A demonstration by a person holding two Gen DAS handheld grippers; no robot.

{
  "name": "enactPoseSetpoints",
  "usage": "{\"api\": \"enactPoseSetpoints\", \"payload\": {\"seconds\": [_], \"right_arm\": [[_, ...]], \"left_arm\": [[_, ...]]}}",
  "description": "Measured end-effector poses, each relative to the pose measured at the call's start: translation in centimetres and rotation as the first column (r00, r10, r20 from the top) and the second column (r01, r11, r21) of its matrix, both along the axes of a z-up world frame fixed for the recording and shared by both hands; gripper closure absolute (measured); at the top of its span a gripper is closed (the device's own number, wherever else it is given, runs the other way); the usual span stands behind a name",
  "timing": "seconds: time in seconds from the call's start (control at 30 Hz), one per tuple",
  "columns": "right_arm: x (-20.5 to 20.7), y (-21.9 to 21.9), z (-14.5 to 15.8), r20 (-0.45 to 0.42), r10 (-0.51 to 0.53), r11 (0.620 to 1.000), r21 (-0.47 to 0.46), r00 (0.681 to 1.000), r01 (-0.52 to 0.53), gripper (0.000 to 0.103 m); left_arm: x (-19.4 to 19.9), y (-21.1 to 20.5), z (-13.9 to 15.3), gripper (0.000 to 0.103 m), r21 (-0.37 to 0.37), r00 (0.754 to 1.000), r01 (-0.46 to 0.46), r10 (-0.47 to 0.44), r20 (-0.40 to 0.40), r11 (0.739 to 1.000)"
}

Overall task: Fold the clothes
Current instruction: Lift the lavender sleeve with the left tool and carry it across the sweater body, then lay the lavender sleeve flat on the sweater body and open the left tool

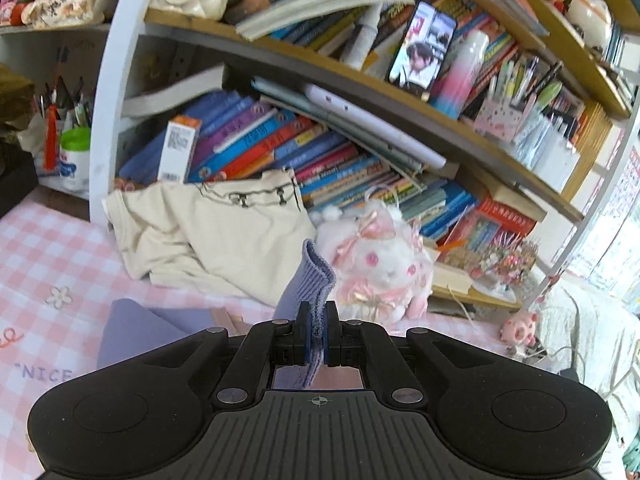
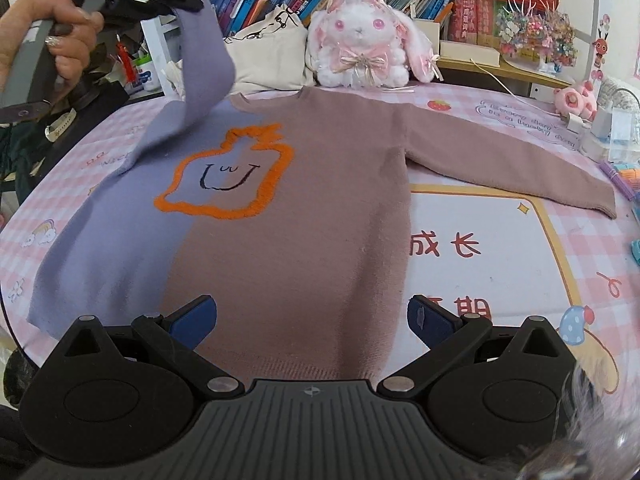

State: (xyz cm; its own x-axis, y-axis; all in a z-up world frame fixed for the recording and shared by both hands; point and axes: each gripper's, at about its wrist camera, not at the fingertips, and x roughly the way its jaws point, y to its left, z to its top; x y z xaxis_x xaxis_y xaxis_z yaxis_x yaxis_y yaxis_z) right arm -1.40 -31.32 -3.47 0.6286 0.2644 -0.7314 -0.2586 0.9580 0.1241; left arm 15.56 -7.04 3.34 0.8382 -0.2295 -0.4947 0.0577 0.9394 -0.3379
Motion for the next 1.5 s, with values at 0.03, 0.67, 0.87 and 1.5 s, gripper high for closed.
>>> {"api": "enactPoseSetpoints", "payload": {"seconds": [0.03, 0.67, 0.87, 1.5], "right_arm": [[0.0, -0.1, 0.0, 0.0, 0.001, 1.0, -0.002, 1.0, -0.001, 0.0], [-0.1, -2.3, -0.2, -0.005, -0.003, 0.999, -0.033, 1.0, 0.003, 0.0], [-0.1, -2.6, -0.2, -0.007, -0.009, 1.0, 0.0, 1.0, 0.009, 0.0], [-0.4, -1.2, -1.4, -0.073, -0.204, 0.977, -0.084, 0.976, 0.198, 0.046]], "left_arm": [[0.1, -0.3, -0.3, 0.099, 0.002, 1.0, 0.001, -0.001, -0.005, 1.0], [0.5, -4.1, -3.3, 0.077, -0.05, 0.995, 0.073, -0.076, -0.066, 0.996], [-4.4, -2.0, -2.0, 0.063, 0.055, 0.995, 0.09, -0.088, -0.046, 0.994], [-17.8, 10.9, -8.4, 0.052, 0.326, 0.942, -0.128, 0.217, -0.254, 0.937]]}}
